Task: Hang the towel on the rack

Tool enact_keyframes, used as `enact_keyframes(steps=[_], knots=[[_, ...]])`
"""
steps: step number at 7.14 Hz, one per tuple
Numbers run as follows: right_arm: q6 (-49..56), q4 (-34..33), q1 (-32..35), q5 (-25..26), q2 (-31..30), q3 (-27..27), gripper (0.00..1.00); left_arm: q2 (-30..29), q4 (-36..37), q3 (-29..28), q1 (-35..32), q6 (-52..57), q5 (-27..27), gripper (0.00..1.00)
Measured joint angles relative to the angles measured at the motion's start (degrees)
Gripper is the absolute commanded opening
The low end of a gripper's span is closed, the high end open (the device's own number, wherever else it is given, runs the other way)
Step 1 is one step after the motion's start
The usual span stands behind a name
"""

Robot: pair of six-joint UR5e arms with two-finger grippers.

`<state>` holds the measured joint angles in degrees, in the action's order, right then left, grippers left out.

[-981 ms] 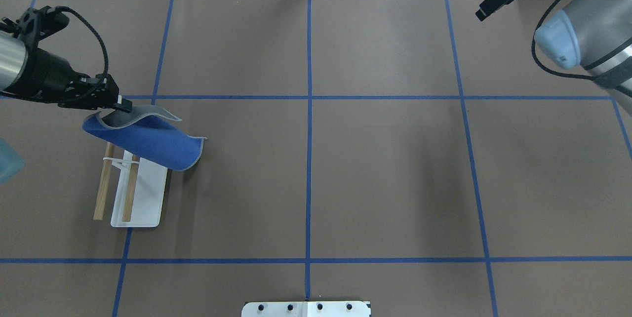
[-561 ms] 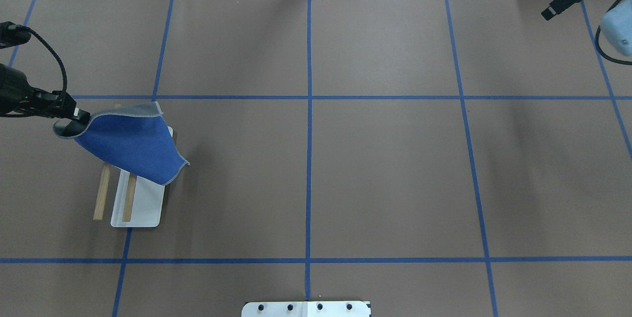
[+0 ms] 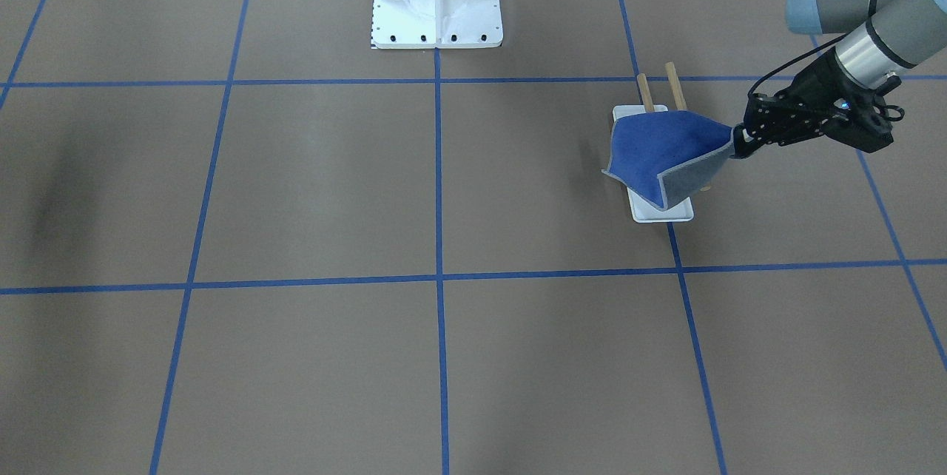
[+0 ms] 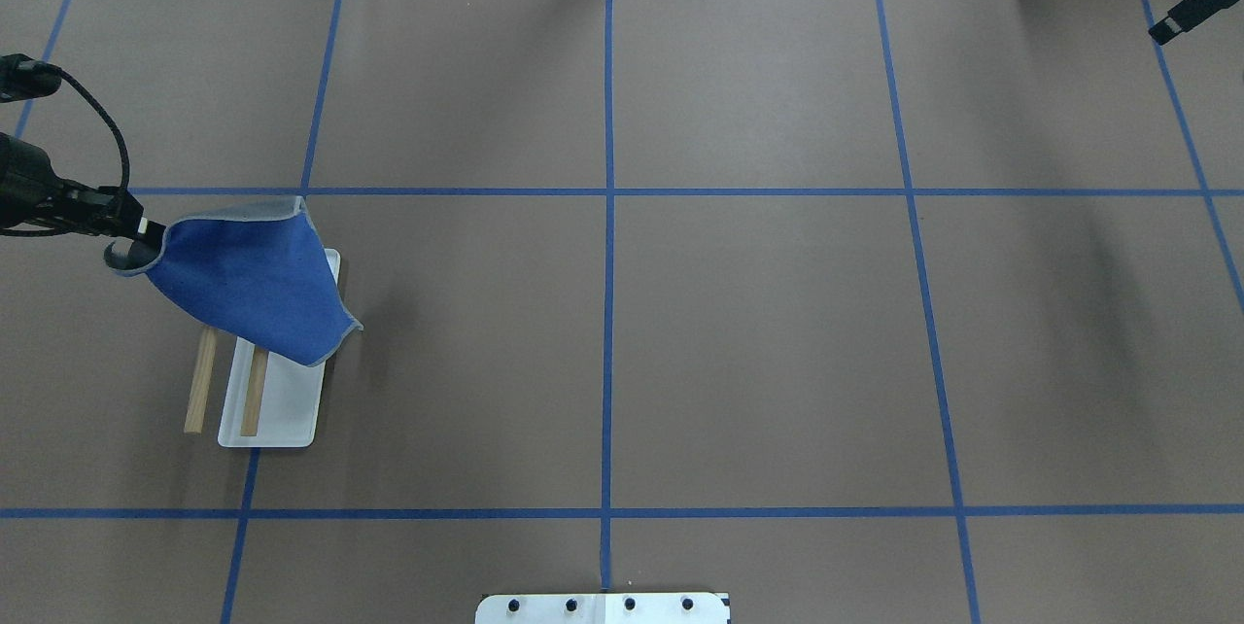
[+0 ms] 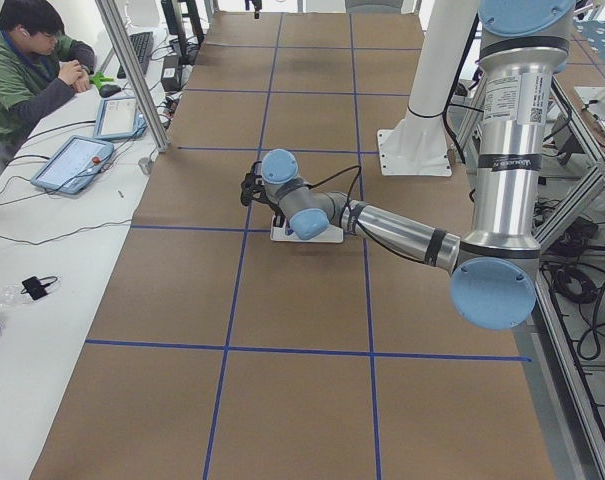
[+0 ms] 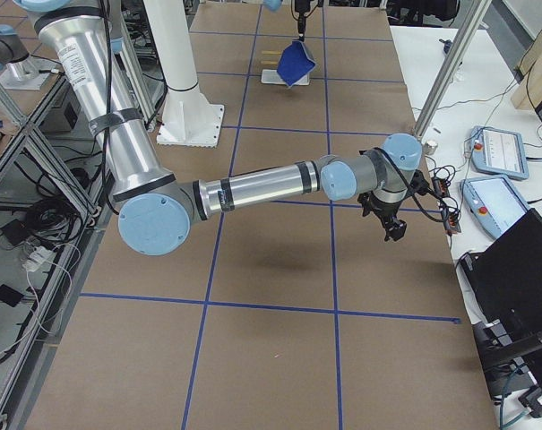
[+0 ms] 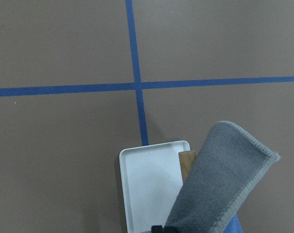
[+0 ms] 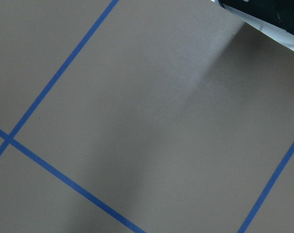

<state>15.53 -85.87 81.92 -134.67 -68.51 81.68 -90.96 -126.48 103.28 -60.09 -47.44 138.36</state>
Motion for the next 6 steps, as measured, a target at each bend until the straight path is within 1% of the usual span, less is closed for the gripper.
enact_keyframes(steps=[3,4,5,6], knots=[[0.6,0.4,2.6,0.6,-4.8,0.0,1.00,0.4,0.5,-2.3,-3.3,3.8,-0.5,0.99],[0.6,0.8,3.5,1.7,-7.3,0.2,1.00,0.5,0.7,-3.2,-5.1,5.8,-0.5,0.99],[0.6,1.2,4.1,4.2,-10.0,0.4,1.00,0.7,1.9,-4.1,-7.2,8.8,-0.6,0.99],[0.5,1.3,4.4,7.8,-12.4,0.4,1.00,0.9,6.0,-4.7,-9.8,15.1,-1.4,0.98]])
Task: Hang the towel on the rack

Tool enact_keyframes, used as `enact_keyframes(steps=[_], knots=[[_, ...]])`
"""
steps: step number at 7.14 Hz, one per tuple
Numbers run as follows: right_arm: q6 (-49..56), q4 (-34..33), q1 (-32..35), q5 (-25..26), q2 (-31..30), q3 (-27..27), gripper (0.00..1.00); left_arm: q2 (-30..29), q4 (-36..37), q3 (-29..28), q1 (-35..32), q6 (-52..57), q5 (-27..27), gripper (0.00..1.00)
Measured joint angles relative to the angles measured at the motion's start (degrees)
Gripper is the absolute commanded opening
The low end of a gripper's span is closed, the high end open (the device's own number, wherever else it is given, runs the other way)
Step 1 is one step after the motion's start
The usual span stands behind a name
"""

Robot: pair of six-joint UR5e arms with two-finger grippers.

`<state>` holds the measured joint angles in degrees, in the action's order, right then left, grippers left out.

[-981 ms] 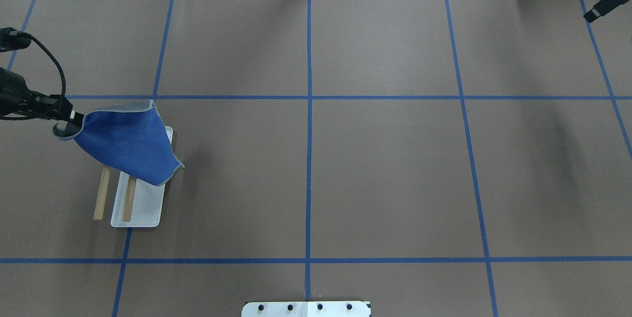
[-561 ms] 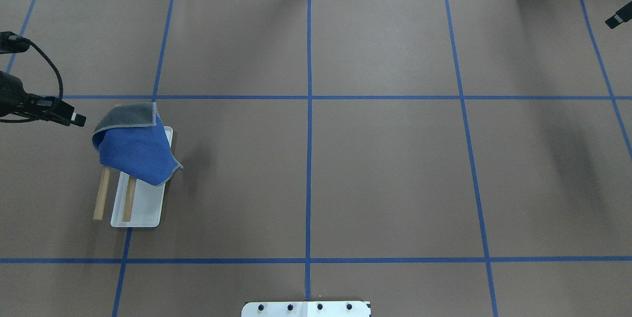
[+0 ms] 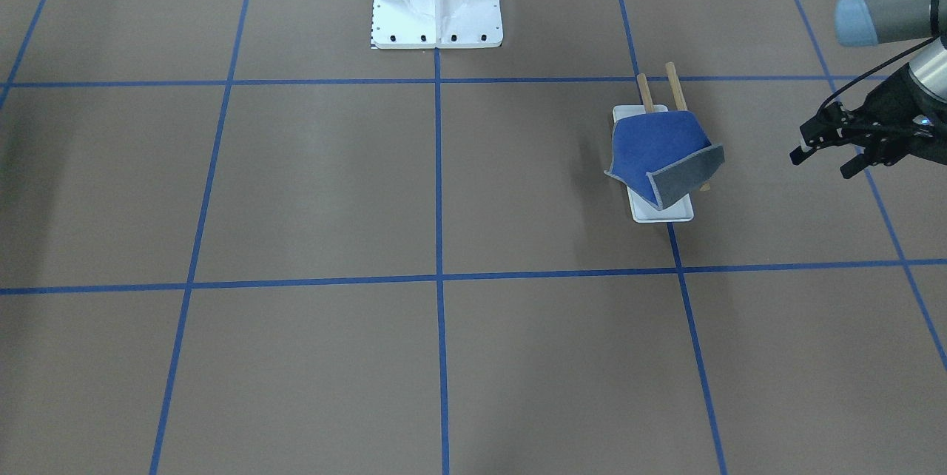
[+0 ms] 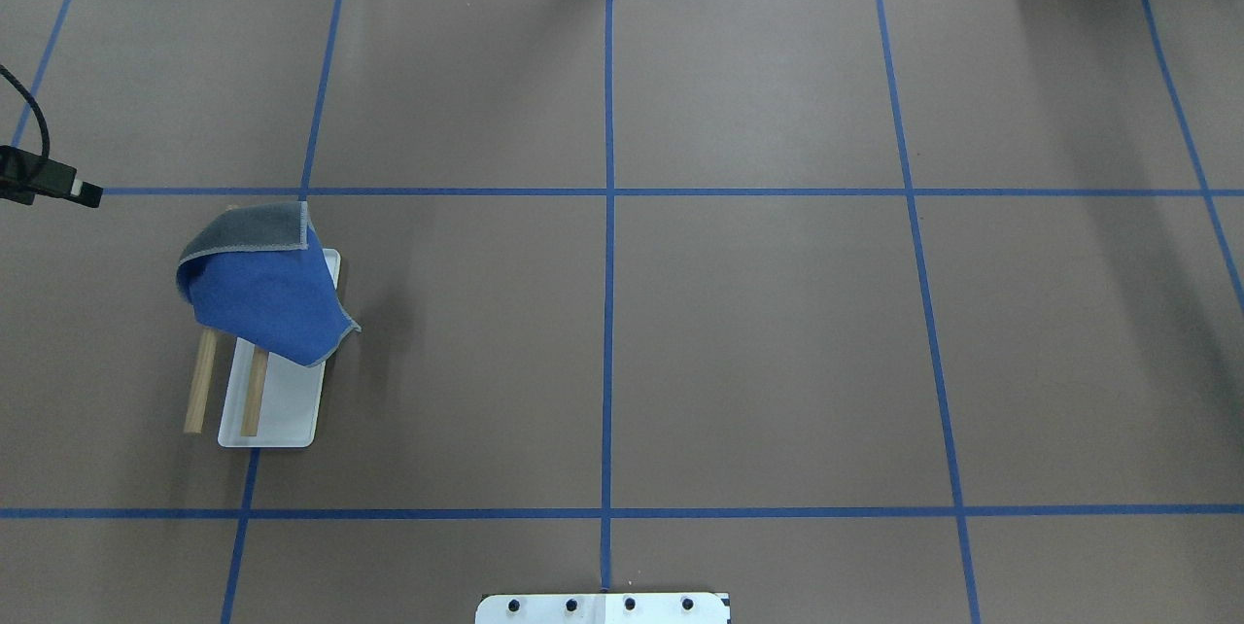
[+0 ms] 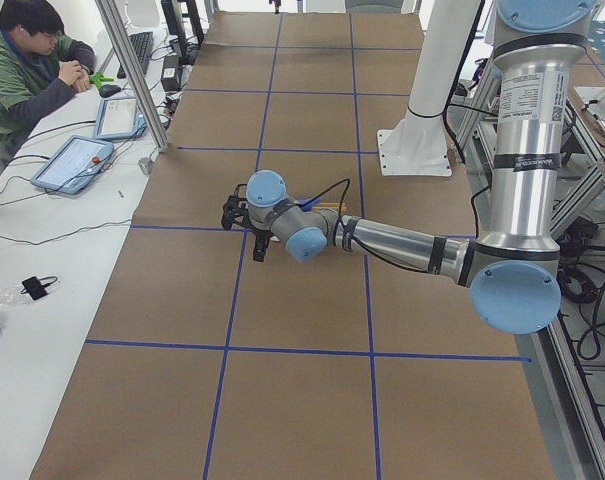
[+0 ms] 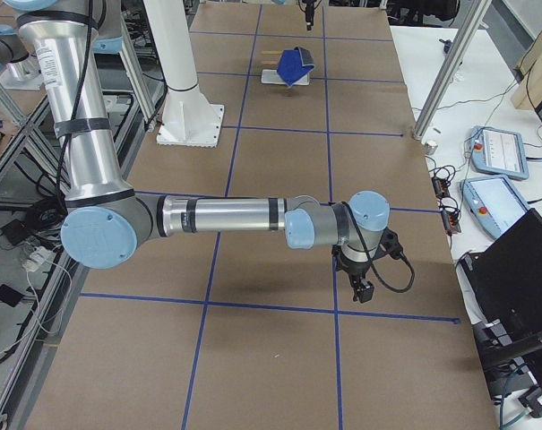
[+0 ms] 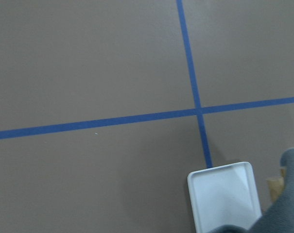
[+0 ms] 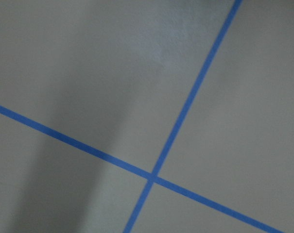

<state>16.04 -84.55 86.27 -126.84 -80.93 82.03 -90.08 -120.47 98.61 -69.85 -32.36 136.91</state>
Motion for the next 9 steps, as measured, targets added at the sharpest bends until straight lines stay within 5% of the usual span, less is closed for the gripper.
enact_keyframes(steps=[4,9], knots=[[-1.0,-0.6,0.5,4.8,-4.4,0.0,1.00,0.1,23.4,-2.4,-12.7,31.3,-9.9,0.99],[-0.9,-9.5,1.7,0.2,-2.8,5.5,1.00,0.9,19.5,-13.2,-15.4,33.0,-6.7,0.98]])
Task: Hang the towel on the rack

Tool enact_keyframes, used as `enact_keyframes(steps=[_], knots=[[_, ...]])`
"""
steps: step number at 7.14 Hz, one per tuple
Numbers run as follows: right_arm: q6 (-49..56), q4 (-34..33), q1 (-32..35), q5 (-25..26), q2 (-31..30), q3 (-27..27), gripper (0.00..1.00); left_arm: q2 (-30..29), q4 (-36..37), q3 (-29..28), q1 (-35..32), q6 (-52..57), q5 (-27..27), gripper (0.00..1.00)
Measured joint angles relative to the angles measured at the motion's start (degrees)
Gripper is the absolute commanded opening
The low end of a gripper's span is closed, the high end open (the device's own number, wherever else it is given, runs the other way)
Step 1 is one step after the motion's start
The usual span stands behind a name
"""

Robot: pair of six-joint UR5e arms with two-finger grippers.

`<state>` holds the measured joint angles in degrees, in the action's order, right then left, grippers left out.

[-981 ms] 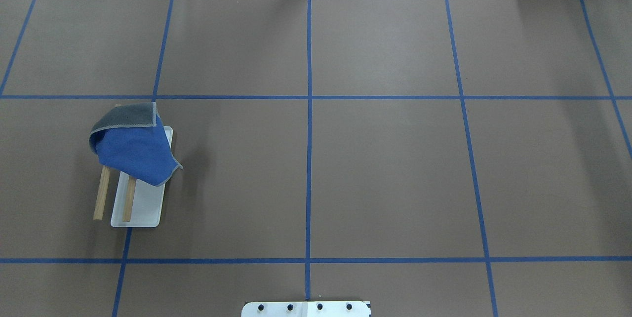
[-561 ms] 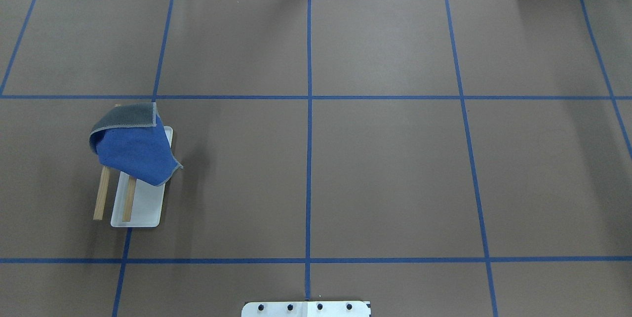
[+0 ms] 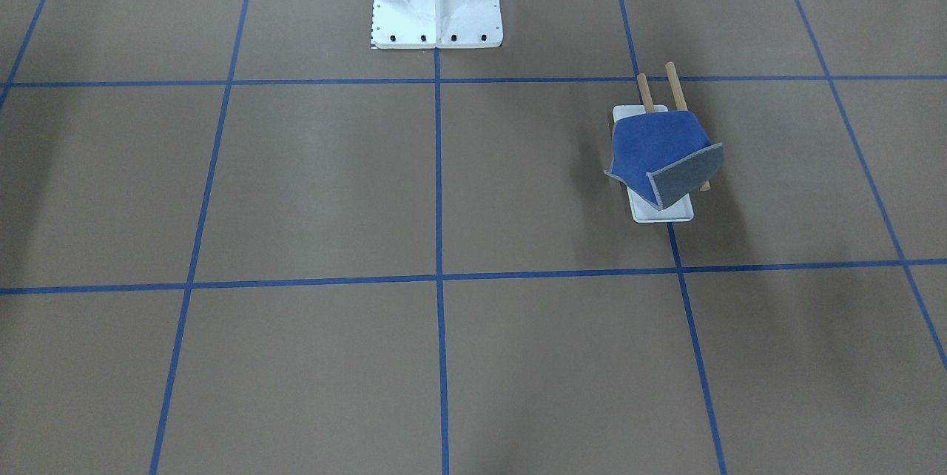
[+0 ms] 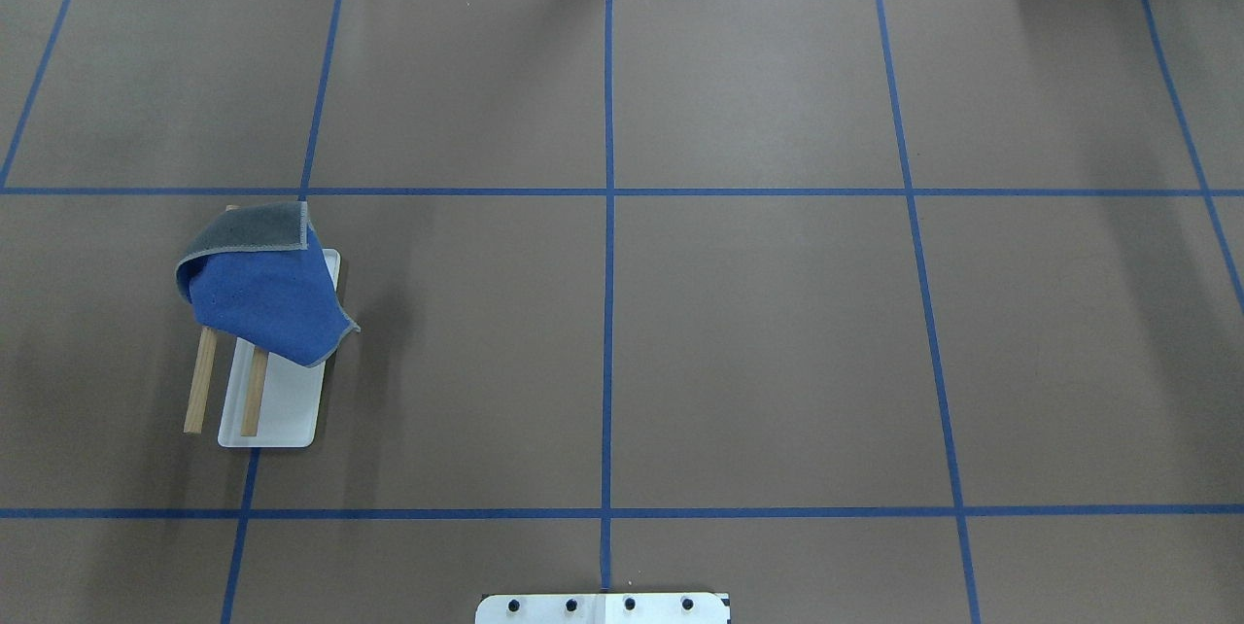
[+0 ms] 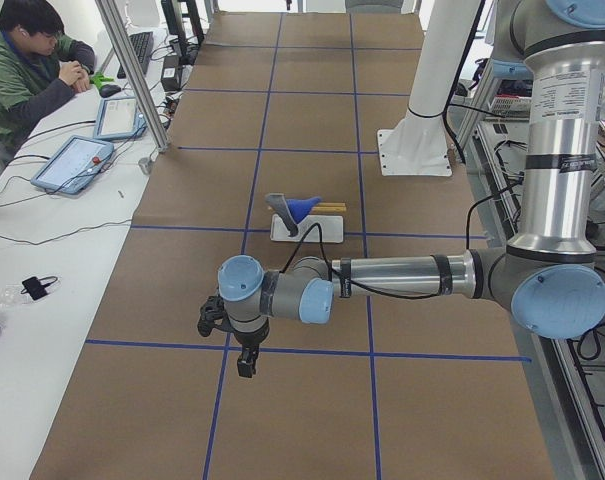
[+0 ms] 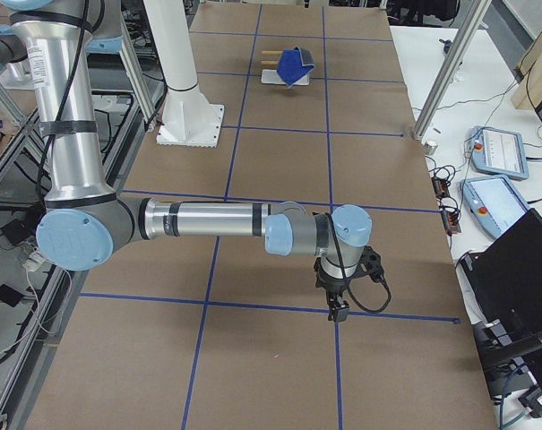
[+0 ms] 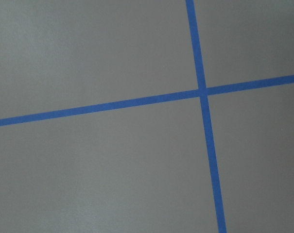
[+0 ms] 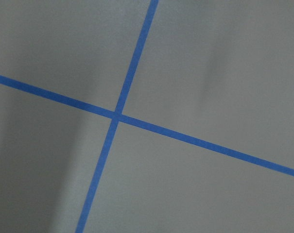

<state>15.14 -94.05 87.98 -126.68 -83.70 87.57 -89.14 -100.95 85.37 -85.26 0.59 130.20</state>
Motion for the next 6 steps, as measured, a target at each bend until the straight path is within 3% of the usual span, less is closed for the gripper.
enact_keyframes(steps=[2,4,6], knots=[[0.2,-6.0,0.1,-0.1,0.1,4.5,1.00,0.5,3.4,2.5,-1.1,0.2,3.8,0.98],[0.5,-6.8,-0.1,0.0,-0.2,4.7,1.00,0.8,11.4,8.1,-2.7,2.5,5.4,0.99],[0.6,-6.8,-0.4,0.1,-0.3,4.3,1.00,1.9,15.5,10.0,-4.3,6.2,5.6,0.98]])
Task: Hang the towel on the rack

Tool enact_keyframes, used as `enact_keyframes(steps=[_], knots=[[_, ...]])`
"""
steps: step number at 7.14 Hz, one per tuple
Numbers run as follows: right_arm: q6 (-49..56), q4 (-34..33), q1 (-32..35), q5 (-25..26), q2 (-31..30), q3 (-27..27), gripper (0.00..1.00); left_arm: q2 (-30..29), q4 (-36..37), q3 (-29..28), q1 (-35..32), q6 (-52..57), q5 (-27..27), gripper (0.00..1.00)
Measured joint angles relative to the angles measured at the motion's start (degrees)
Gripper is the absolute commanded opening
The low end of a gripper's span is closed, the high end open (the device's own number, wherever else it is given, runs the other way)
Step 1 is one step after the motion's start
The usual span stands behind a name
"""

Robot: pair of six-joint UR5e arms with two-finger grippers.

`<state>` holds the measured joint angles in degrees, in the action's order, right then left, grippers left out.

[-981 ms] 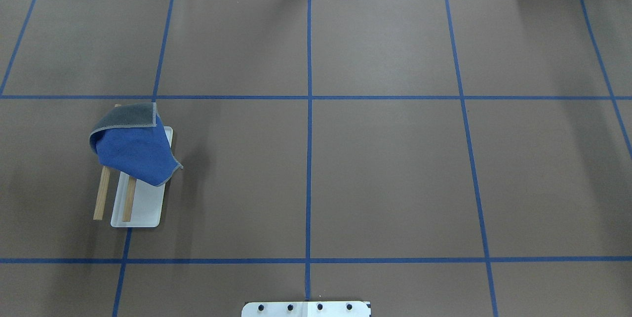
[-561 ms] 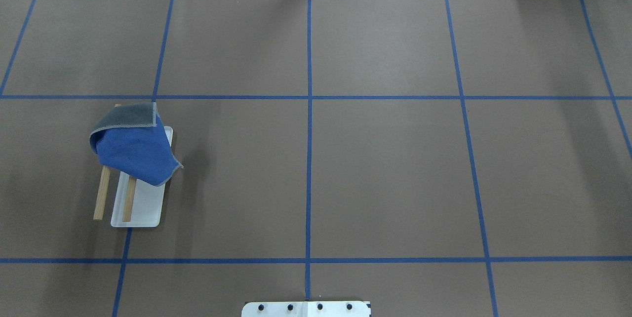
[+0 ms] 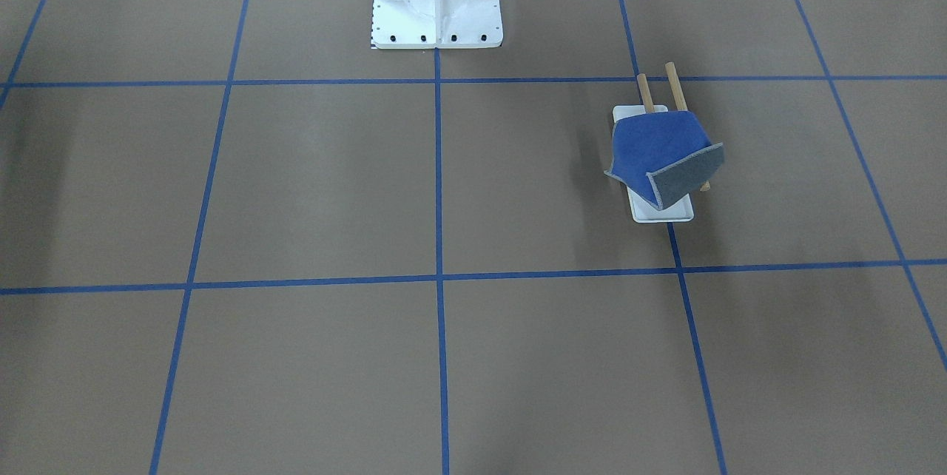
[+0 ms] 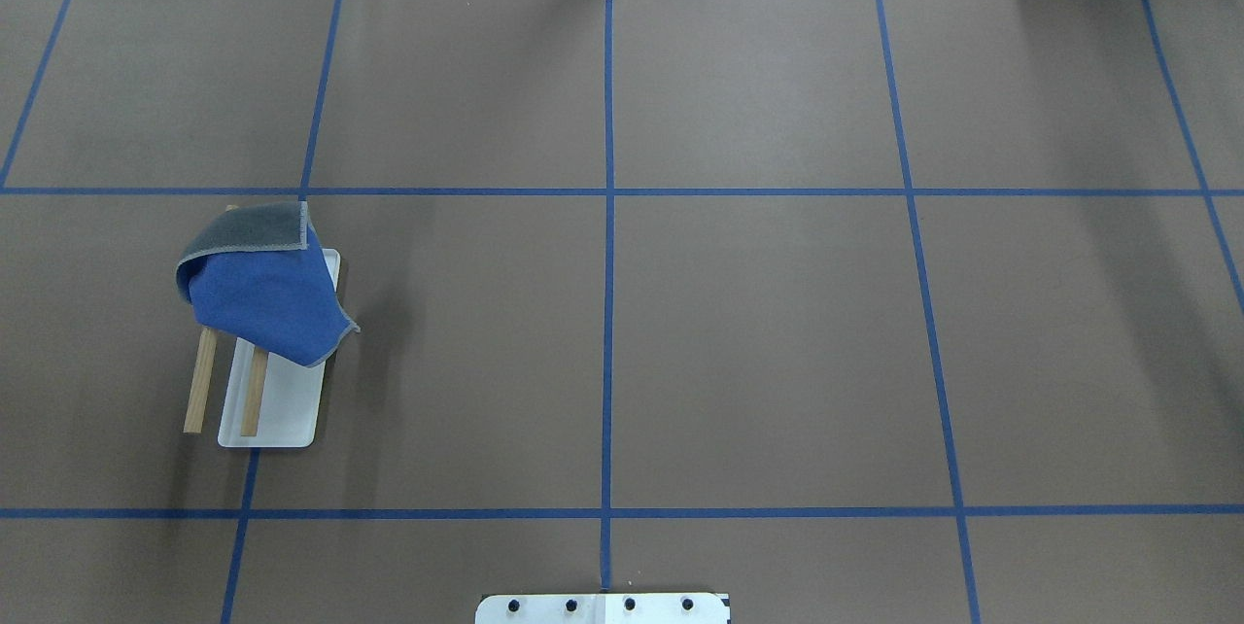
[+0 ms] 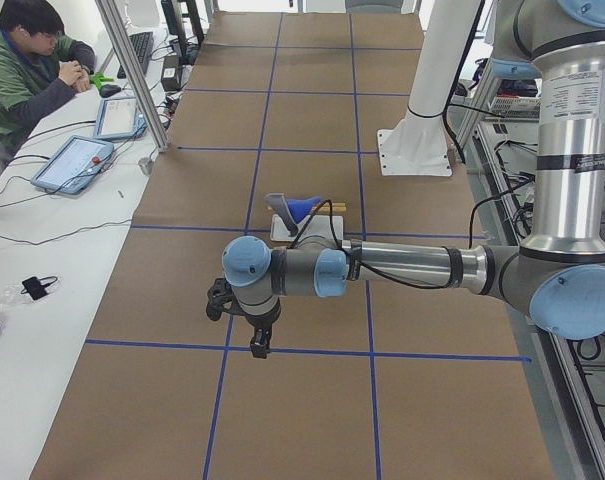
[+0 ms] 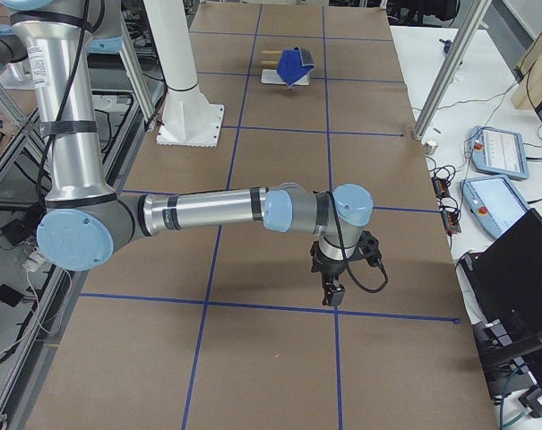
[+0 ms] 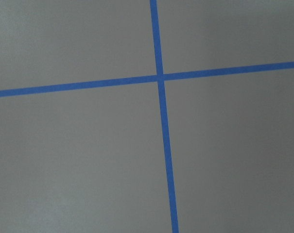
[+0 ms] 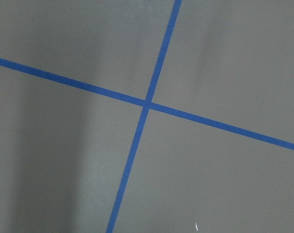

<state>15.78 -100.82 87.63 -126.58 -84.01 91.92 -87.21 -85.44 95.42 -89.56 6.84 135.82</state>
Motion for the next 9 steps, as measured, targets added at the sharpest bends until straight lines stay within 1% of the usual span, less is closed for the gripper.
enact_keyframes(steps=[5,9], knots=[[-0.2,0.1,-0.2,0.0,0.0,0.0,1.00,0.6,0.6,3.6,-0.7,0.7,-1.9,0.98],[-0.2,0.0,-0.4,-0.2,-0.4,0.2,1.00,0.6,0.6,4.1,-0.7,0.7,-3.9,0.99]])
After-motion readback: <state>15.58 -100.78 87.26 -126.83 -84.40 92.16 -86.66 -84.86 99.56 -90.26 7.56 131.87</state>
